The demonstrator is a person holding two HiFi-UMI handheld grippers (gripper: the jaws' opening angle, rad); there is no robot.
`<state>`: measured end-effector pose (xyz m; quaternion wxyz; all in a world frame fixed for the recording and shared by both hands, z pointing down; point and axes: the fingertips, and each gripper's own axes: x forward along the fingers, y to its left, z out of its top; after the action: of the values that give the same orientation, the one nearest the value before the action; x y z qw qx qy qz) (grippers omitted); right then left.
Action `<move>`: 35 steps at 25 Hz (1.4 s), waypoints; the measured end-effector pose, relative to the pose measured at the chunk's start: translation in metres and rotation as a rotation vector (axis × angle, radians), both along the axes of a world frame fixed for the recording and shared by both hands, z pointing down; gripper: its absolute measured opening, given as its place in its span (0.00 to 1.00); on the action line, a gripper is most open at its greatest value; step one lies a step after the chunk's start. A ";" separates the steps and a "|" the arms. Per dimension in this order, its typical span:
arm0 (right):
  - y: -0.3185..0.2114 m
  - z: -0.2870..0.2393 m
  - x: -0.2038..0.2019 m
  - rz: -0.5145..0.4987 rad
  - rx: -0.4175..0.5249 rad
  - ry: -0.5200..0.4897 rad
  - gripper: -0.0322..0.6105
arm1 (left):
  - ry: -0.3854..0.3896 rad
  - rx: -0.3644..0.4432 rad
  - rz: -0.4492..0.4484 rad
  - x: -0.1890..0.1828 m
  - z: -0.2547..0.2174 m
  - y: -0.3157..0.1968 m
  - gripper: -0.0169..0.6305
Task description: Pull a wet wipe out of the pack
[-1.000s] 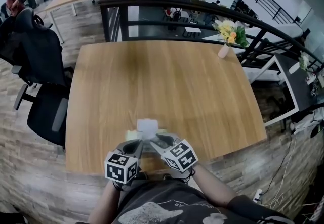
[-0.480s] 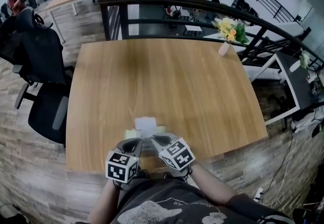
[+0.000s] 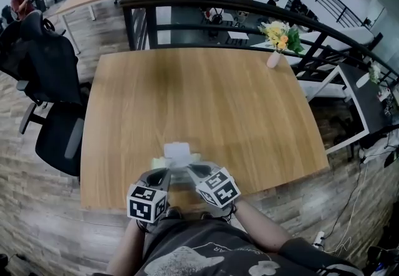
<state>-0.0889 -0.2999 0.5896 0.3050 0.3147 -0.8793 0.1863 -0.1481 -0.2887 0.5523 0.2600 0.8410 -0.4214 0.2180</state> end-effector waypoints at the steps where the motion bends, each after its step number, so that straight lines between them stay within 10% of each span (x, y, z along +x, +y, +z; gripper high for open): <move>1: 0.001 0.000 0.001 0.002 0.000 0.000 0.11 | 0.000 0.000 -0.004 0.000 0.000 0.000 0.05; 35: 0.011 -0.008 0.049 0.054 0.021 -0.018 0.11 | 0.015 -0.024 -0.137 0.003 0.005 0.013 0.05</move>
<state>-0.0395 -0.2893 0.5813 0.2886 0.3400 -0.8750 0.1881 -0.1452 -0.2755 0.5570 0.2875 0.8086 -0.4733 0.1987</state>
